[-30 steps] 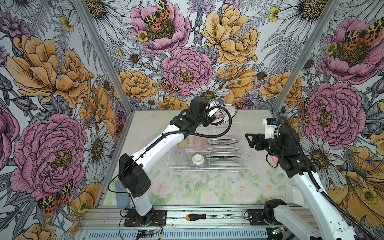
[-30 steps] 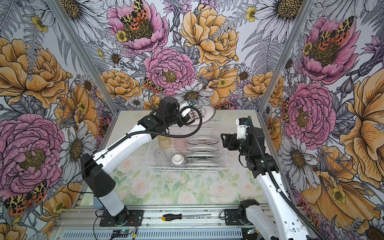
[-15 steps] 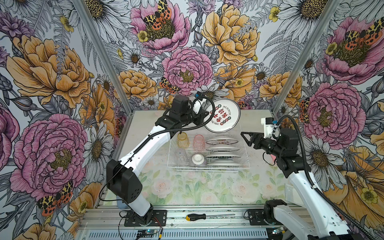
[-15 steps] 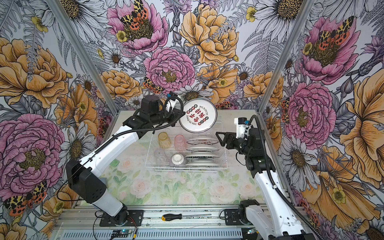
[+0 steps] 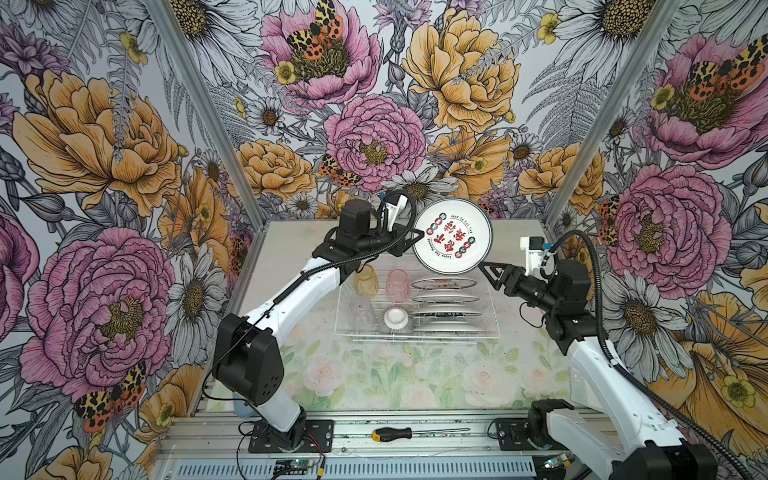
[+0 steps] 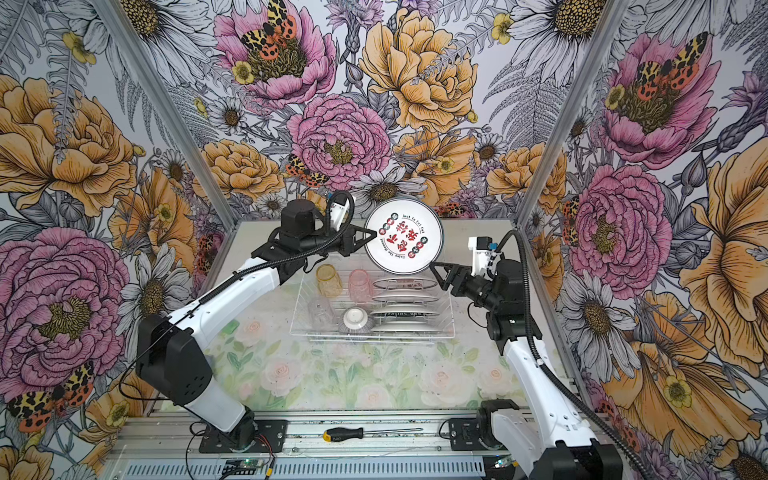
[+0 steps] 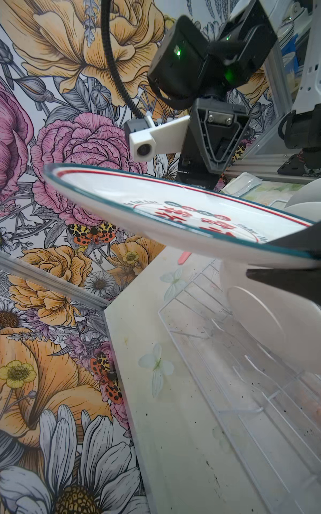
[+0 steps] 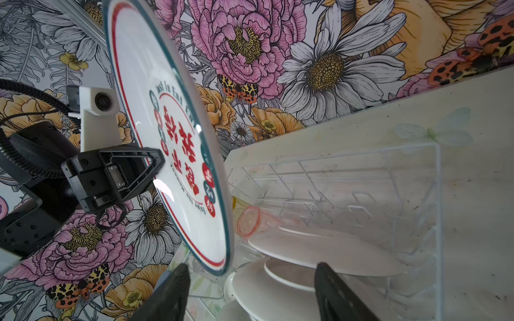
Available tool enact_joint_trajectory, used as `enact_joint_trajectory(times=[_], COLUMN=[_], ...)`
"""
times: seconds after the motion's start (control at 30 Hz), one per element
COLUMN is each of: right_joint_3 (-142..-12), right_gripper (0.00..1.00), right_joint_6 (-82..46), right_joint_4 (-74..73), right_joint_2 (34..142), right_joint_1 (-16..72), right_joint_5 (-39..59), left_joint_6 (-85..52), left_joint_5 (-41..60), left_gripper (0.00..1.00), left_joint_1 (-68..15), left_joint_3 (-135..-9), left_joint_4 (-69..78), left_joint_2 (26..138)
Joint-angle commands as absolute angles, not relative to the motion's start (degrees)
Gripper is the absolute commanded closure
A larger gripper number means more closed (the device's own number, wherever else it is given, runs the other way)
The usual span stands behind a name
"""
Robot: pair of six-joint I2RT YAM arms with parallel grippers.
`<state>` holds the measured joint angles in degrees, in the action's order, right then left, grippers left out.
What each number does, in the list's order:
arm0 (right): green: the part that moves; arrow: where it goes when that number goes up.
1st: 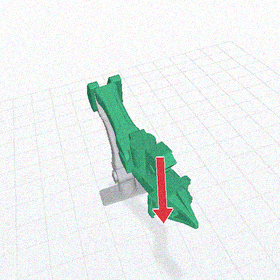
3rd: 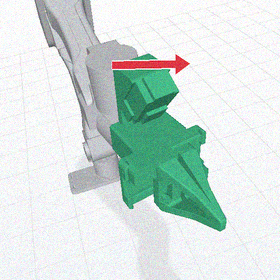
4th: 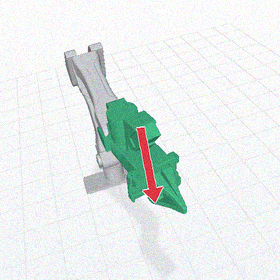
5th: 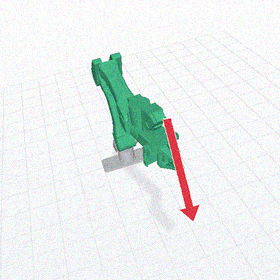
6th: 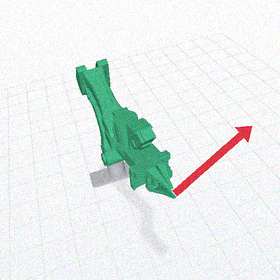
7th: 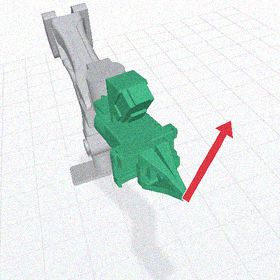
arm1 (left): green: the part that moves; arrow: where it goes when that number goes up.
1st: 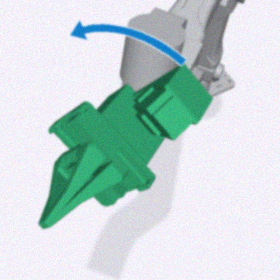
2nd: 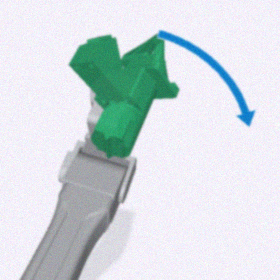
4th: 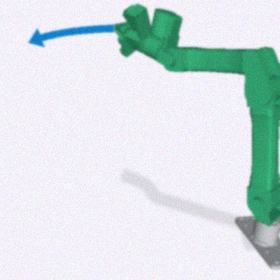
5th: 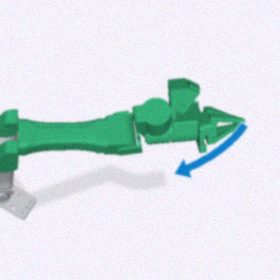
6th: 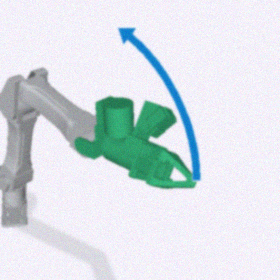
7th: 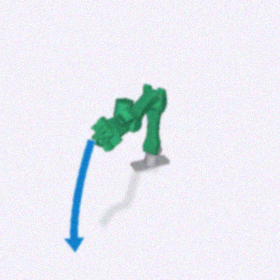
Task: Unload the mixed dishes from the dish rack
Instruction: 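Grasp the raised plate's rim with the right gripper while the left gripper holds it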
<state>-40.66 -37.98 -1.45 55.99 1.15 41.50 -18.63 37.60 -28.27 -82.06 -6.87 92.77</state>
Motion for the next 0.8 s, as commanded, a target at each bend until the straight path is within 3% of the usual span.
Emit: enact_joint_trajectory(times=[0.0,0.43,0.73,0.77], right_joint_3=[-40.00,-38.59,-38.49,-38.59], right_gripper=[0.31,0.43,0.99,1.00], right_joint_6=[-42.19,-46.42,-47.15,-47.20], right_joint_4=[-10.06,-16.83,-16.89,-16.90], right_joint_2=[56.19,57.40,56.96,56.87], right_joint_1=[0.87,0.79,0.27,0.18], right_joint_5=[44.73,46.16,45.84,45.88], left_joint_6=[-21.62,-24.68,-25.49,-25.55], left_joint_5=[40.98,43.11,43.73,43.77], left_gripper=[0.94,0.95,0.94,0.94], left_joint_1=[-28.89,-32.33,-32.82,-32.78], left_joint_3=[-81.74,-83.40,-83.67,-83.50], left_joint_4=[-1.76,1.75,2.65,2.66], left_joint_2=[92.05,96.80,97.65,97.65])
